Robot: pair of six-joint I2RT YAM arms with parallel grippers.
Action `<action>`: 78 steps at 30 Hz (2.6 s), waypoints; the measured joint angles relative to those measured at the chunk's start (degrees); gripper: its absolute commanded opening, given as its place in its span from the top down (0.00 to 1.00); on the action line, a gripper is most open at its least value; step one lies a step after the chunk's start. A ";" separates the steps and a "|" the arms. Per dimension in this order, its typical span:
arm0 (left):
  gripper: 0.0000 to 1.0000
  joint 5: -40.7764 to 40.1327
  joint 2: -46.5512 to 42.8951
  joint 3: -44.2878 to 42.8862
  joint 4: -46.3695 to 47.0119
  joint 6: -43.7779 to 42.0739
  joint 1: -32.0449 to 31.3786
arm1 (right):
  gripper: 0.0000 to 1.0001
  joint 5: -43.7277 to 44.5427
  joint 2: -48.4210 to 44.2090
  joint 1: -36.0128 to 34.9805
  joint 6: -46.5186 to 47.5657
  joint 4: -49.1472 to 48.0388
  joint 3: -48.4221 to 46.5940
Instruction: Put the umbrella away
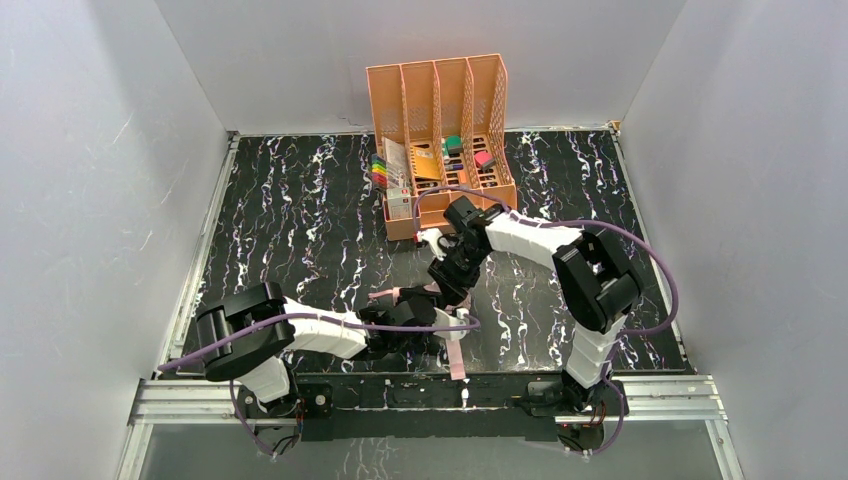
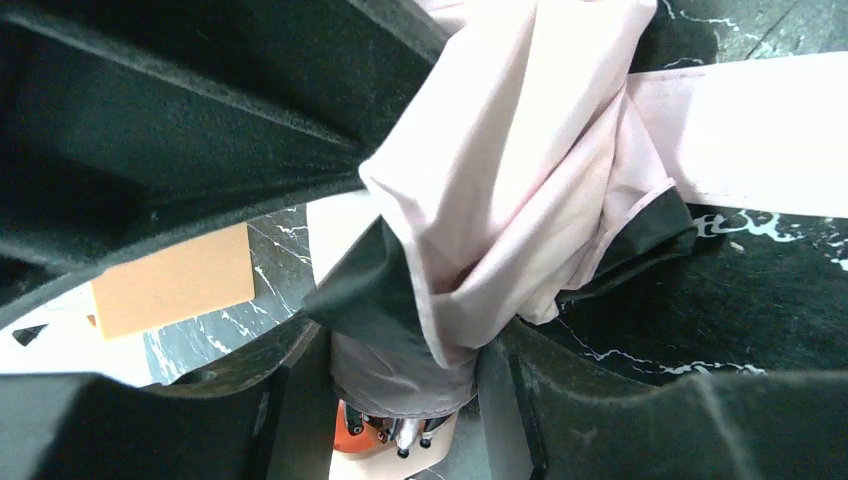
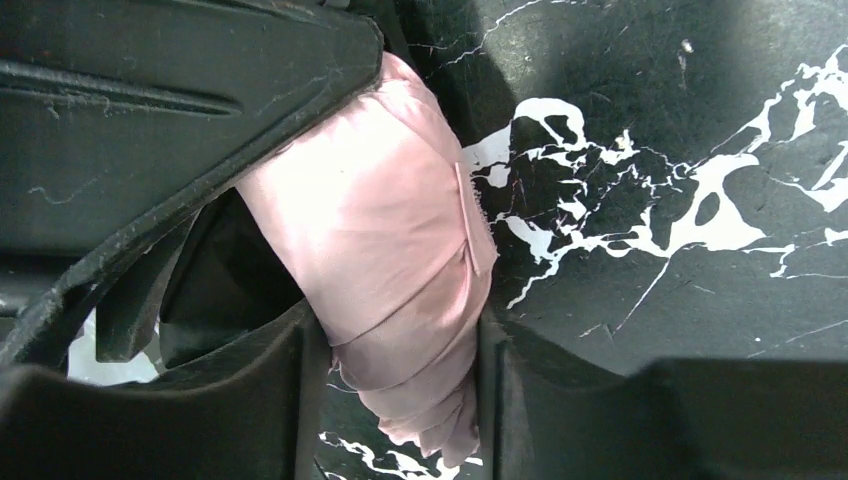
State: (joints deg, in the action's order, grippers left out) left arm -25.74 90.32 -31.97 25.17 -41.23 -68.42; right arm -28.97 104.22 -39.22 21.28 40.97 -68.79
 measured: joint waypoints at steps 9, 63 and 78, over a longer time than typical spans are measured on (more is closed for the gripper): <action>0.51 1.70 -3.69 0.50 -3.72 2.58 0.00 | 0.79 3.28 -4.72 -1.99 -3.65 -6.03 5.66; 0.13 69.61 -7.78 -8.50 -25.33 33.70 35.45 | 0.84 51.49 -19.76 -32.20 25.51 -79.62 49.55; 0.18 77.94 2.62 -13.20 -30.60 30.75 36.52 | 0.83 57.07 -18.53 -33.92 30.38 -89.13 54.82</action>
State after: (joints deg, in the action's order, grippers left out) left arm 52.21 92.95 -45.17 -5.43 -10.48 -31.90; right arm 28.10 85.69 -73.14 51.66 -48.16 -13.98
